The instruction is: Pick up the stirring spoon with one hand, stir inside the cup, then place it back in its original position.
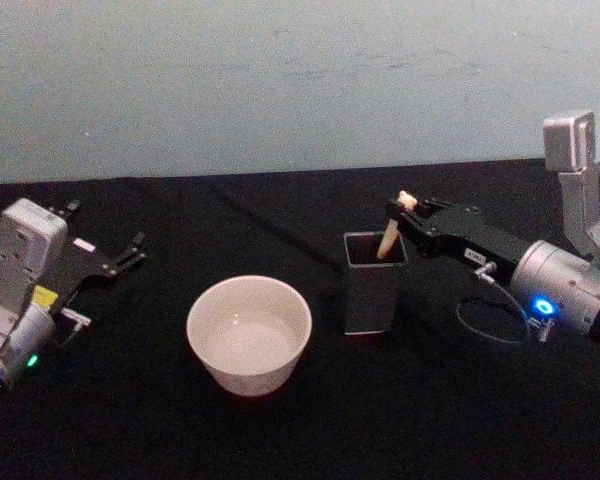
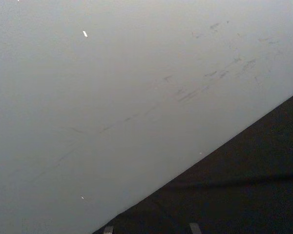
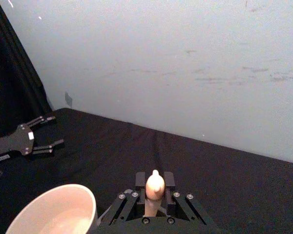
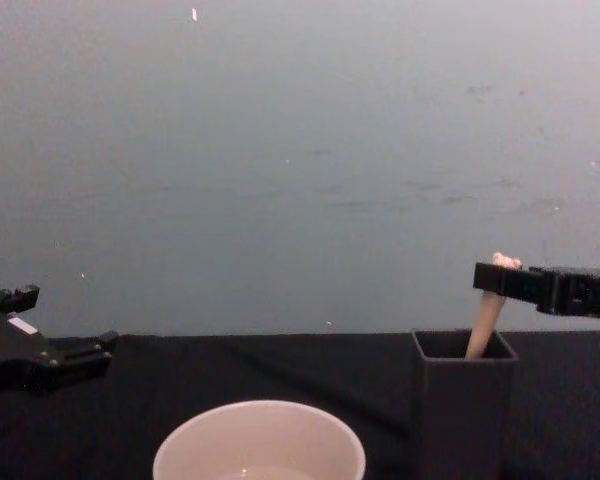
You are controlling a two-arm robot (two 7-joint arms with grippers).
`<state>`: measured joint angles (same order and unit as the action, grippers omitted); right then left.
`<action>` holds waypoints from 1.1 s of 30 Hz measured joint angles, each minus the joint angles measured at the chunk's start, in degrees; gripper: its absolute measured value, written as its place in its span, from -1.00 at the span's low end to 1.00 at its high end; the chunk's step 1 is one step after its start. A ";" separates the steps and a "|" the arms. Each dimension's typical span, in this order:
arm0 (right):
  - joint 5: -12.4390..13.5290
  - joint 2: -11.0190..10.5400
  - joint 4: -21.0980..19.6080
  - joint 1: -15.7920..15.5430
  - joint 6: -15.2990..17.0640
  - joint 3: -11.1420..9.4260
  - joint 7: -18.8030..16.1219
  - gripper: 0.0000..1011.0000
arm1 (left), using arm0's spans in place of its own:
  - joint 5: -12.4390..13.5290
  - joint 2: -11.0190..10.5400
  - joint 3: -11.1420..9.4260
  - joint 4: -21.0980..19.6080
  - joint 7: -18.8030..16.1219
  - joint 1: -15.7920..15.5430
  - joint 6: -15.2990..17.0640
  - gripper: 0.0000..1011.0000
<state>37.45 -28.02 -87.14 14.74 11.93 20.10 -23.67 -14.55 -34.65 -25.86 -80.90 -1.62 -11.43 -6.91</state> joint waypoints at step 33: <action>8.77 -3.46 -5.32 -0.24 -0.78 -2.36 3.09 -0.57 | 0.00 0.00 0.00 0.00 0.00 0.00 0.00 0.98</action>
<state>46.22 -31.48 -92.46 14.50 11.15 17.75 -20.58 -14.55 -34.65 -25.86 -80.90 -1.62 -11.43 -6.91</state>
